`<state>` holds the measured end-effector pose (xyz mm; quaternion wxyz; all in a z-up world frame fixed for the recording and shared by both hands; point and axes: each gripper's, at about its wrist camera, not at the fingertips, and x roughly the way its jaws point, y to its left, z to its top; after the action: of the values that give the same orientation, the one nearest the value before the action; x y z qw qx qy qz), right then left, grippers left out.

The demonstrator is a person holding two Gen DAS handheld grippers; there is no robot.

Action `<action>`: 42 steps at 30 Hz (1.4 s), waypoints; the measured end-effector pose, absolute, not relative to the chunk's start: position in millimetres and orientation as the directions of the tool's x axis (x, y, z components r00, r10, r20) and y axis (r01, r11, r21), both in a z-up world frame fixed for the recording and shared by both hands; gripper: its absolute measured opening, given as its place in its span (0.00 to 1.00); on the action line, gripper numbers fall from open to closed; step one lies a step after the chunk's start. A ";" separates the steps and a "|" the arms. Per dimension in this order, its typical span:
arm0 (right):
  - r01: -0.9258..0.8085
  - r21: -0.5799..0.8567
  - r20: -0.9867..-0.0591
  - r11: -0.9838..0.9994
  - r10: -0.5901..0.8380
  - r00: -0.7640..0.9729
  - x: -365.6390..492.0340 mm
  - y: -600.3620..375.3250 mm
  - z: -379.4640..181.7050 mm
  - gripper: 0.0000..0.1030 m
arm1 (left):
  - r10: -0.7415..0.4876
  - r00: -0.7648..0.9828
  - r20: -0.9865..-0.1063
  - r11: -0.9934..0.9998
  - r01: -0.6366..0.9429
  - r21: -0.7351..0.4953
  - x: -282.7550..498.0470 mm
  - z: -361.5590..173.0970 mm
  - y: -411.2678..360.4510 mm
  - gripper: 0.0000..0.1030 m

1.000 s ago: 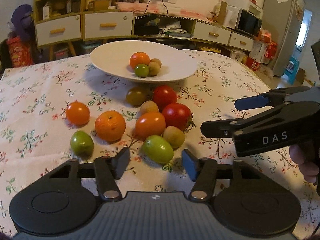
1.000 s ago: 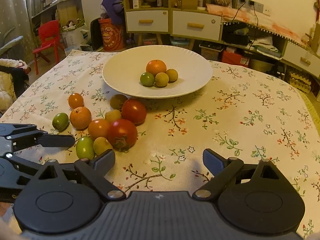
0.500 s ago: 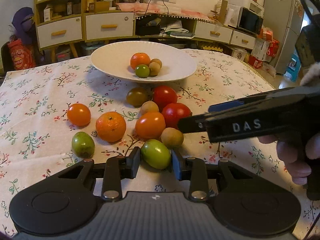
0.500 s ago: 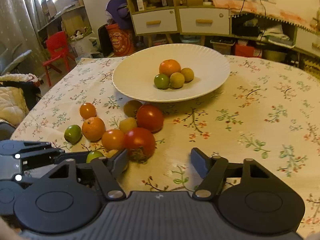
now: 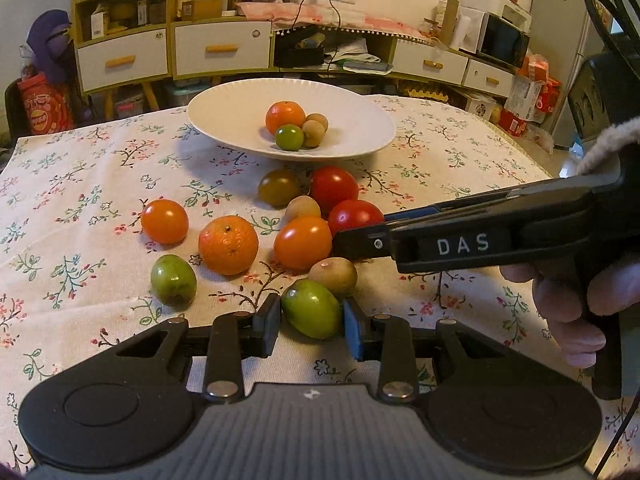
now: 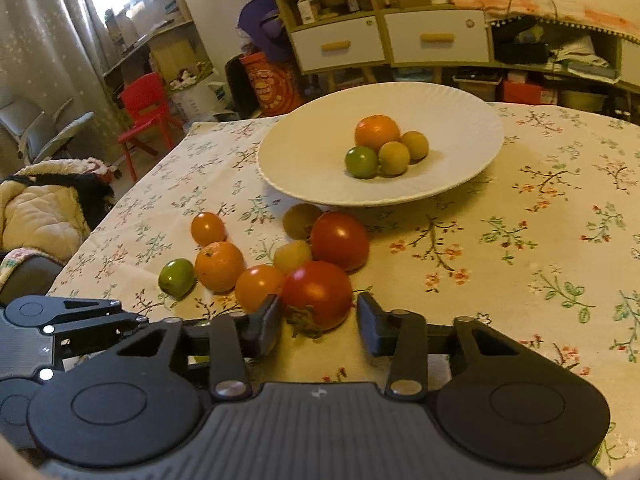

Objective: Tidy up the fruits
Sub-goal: 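Grasp the light green fruit with the left tool while the right tool grasps a red tomato, then carry the green fruit and red tomato in both tools over the plate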

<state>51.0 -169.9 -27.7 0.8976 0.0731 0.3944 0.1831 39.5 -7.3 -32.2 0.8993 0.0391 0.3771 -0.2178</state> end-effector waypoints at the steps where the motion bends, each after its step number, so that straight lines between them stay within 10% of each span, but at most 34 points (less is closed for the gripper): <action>1: -0.274 0.269 -0.681 0.923 0.383 0.624 50.3 -169.3 -27.5 0.35 | -0.362 0.621 -0.695 0.902 0.421 -0.094 39.5 -32.1 -7.3 0.31; 42: -0.192 0.247 -0.646 0.950 0.309 0.698 44.8 -178.0 12.3 0.34 | -0.377 0.672 -0.638 0.921 0.342 -0.184 60.3 10.9 -17.2 0.31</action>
<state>44.8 -178.0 12.3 0.9179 0.0804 0.3640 0.1364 60.3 -17.2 10.9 0.9139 -0.0243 0.3542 -0.1968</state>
